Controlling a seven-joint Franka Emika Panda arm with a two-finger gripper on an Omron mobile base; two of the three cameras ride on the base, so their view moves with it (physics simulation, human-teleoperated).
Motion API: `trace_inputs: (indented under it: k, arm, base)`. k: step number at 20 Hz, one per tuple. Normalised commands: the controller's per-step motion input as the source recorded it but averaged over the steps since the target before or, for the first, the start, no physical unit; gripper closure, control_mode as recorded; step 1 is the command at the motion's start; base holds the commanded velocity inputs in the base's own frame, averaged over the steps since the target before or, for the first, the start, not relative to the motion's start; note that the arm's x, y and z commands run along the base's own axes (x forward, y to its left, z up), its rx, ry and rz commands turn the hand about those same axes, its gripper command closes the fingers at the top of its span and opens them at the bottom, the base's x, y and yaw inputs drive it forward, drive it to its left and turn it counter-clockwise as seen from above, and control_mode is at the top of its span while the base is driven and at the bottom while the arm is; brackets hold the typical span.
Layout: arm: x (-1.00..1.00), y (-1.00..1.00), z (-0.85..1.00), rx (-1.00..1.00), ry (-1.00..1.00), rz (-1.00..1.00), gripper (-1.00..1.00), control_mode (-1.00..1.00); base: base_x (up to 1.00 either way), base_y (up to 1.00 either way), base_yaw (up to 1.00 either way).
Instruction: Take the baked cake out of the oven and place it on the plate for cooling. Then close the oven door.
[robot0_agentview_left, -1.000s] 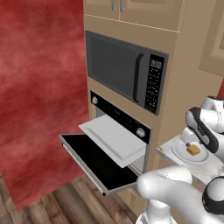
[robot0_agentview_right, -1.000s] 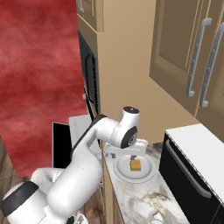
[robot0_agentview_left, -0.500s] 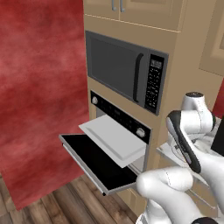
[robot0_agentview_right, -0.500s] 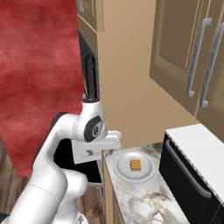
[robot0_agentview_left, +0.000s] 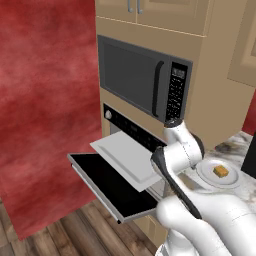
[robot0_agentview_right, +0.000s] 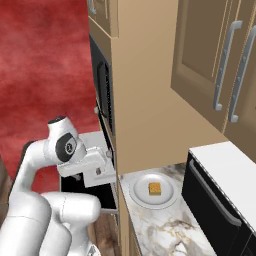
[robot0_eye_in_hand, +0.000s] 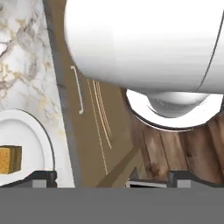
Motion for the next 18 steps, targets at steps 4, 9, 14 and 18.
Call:
trace_inputs:
  k: [4, 9, 14, 18]
  arm:
    - [1.00, 0.67, 0.00, -0.02, 0.53, 0.18, -1.00, -1.00]
    - [0.99, 0.58, 0.00, 0.00, 0.46, 0.27, -1.00, -1.00]
    - [0.92, 0.47, -0.16, -0.03, 0.26, 0.28, -1.00, -1.00]
    - [0.49, 0.23, -0.38, -0.10, 0.02, 0.26, -1.00, -1.00]
  base:
    - [0.00, 0.00, 0.00]
    - [0.00, 0.00, 0.00]
    - [0.00, 0.00, 0.00]
    - [0.00, 0.00, 0.00]
